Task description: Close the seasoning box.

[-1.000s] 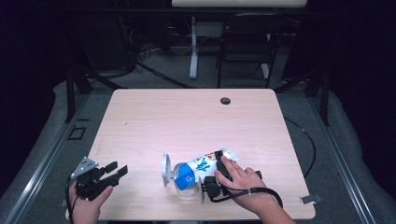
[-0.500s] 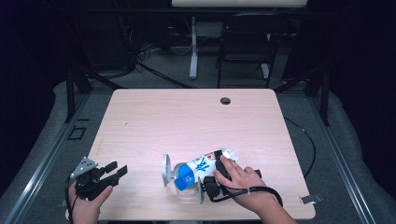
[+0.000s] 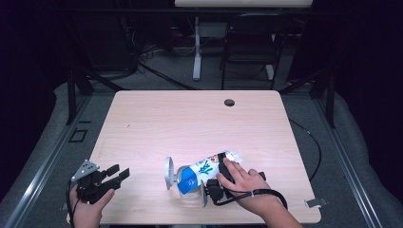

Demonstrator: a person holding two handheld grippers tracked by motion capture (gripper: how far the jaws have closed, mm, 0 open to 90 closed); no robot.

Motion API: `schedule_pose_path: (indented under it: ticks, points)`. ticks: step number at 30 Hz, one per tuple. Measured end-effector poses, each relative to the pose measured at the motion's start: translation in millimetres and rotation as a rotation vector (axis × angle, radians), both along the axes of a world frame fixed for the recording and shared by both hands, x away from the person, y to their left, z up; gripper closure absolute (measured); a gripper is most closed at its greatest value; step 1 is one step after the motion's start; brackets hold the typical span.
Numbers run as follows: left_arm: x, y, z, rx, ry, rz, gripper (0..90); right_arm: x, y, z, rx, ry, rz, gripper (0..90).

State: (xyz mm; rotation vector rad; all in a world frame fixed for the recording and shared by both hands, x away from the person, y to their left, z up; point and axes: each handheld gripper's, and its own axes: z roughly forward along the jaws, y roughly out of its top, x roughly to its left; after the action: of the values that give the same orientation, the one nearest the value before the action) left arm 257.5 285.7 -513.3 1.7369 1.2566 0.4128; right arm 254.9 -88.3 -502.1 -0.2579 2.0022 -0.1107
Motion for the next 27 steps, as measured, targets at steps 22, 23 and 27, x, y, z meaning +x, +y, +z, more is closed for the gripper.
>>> schedule_pose_path:
  ticks: [22, 23, 27]
  points:
    - [-0.1, 0.5, -0.1, 0.003, 0.003, 0.004, 49.6, 1.2, 1.9, 1.5, -0.039, -0.014, 0.007, 43.3]
    - [0.0, 0.5, -0.2, 0.004, 0.003, 0.004, 49.6, 1.2, 2.0, 1.6, -0.041, -0.014, 0.006, 43.3]
    - [0.2, 0.6, -0.6, -0.001, 0.001, 0.007, 49.6, 0.8, 3.0, 2.3, -0.057, -0.020, 0.002, 43.4]
